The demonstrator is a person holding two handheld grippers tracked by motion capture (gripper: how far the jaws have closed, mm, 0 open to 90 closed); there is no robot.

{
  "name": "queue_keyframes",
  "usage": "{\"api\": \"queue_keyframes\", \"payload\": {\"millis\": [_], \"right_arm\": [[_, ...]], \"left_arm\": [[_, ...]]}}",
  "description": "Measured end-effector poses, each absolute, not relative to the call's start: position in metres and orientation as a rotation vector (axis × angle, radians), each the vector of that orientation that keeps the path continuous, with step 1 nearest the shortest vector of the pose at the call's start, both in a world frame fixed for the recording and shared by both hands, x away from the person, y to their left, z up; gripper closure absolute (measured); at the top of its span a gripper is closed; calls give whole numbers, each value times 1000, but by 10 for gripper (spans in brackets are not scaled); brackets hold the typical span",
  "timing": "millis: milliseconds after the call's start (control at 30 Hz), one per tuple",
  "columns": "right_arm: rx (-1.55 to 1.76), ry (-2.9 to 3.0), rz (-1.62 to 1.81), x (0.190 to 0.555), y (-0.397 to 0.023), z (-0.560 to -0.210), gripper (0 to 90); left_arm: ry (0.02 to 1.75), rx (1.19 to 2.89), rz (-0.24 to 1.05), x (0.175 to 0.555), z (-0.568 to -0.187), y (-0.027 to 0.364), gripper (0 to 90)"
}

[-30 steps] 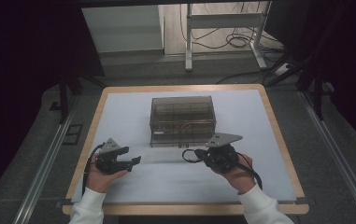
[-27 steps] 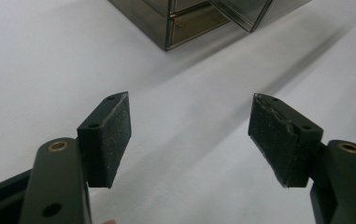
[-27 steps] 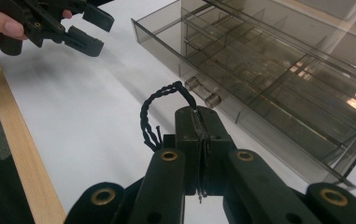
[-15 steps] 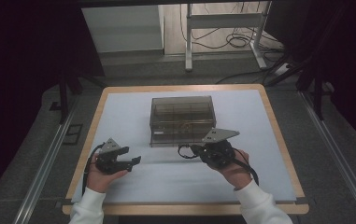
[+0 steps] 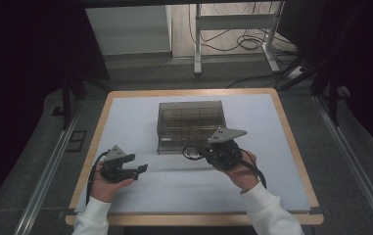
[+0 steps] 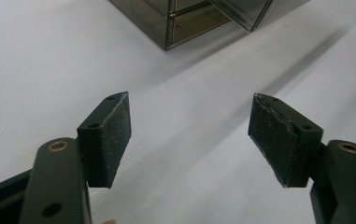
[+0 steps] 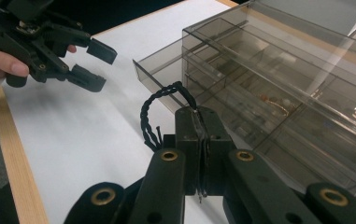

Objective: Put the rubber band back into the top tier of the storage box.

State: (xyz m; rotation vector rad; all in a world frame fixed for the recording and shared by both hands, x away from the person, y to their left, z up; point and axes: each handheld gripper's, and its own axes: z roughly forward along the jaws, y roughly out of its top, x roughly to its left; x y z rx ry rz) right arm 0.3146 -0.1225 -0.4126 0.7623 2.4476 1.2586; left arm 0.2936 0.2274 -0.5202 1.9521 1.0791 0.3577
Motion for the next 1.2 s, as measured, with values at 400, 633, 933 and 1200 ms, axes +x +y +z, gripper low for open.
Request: {"api": "queue_keyframes", "payload": {"millis": [400,633,933,1200], "right_arm": [[773,2440,1277,324,-115,-413,880],[782,2436,1288,329,-111,-413,881],[781,2434,1294,336,-105,-412,881],[775,2441,1294,343,-96,-410,880]], "left_arm": [[1078,1952,359,294,-521,227,301],[1079,1951,360,294,-521,227,301],[1076,1956,362,294,-521,227,300],[1076,1954,362,294,-521,228,299]]}}
